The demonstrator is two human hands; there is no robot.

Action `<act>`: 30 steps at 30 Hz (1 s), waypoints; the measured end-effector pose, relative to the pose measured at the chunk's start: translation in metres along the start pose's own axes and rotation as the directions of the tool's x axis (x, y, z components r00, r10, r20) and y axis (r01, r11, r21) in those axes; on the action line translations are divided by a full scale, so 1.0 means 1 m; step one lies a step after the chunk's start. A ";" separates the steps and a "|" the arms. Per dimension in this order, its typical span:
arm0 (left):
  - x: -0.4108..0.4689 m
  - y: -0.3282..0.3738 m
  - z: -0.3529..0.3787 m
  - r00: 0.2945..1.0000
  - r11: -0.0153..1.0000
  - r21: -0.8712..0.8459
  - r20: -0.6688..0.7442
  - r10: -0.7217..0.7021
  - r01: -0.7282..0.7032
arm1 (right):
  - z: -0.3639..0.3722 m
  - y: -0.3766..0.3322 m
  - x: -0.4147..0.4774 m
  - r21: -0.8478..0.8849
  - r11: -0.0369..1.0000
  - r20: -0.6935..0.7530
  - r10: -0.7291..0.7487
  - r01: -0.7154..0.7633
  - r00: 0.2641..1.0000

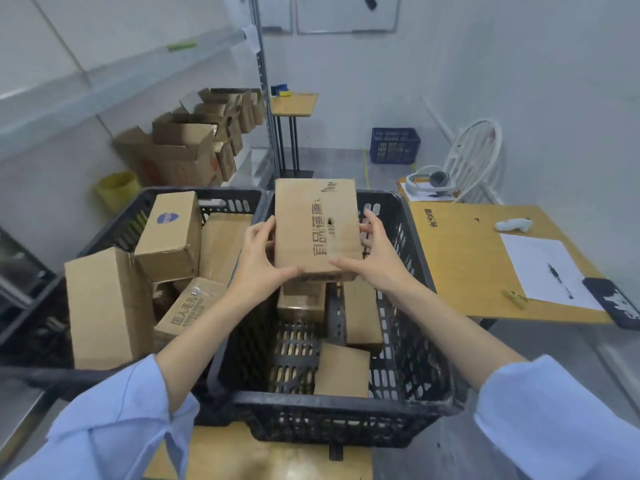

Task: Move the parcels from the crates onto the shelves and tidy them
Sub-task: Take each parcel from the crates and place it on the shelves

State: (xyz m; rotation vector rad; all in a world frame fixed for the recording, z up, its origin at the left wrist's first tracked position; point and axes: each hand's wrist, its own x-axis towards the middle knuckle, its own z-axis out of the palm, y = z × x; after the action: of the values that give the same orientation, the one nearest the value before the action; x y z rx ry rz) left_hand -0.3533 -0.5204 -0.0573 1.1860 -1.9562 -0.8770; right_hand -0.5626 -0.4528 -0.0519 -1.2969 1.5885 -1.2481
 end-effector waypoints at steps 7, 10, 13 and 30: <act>0.001 0.027 -0.022 0.993 0.991 -0.114 -0.097 0.061 -0.072 | 0.003 -0.029 0.002 0.002 0.996 -0.091 -0.087 0.087 0.992; -0.001 0.031 -0.031 0.987 0.982 -0.152 -0.129 0.091 -0.110 | 0.003 -0.037 0.000 0.019 0.991 -0.112 -0.127 0.130 0.986; -0.004 0.035 -0.040 0.991 0.974 -0.205 -0.107 0.078 -0.098 | 0.003 -0.045 -0.003 0.047 0.990 -0.095 -0.129 0.134 0.987; -0.022 0.026 -0.076 0.997 0.968 -0.249 -0.072 -0.026 0.007 | 0.026 -0.070 -0.007 0.111 0.989 -0.048 -0.092 0.097 0.995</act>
State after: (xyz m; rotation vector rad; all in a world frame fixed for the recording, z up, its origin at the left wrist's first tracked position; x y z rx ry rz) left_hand -0.2952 -0.5064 0.0006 1.0734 -1.7203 -1.0379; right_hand -0.5179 -0.4533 0.0079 -1.2943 1.4769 -1.4124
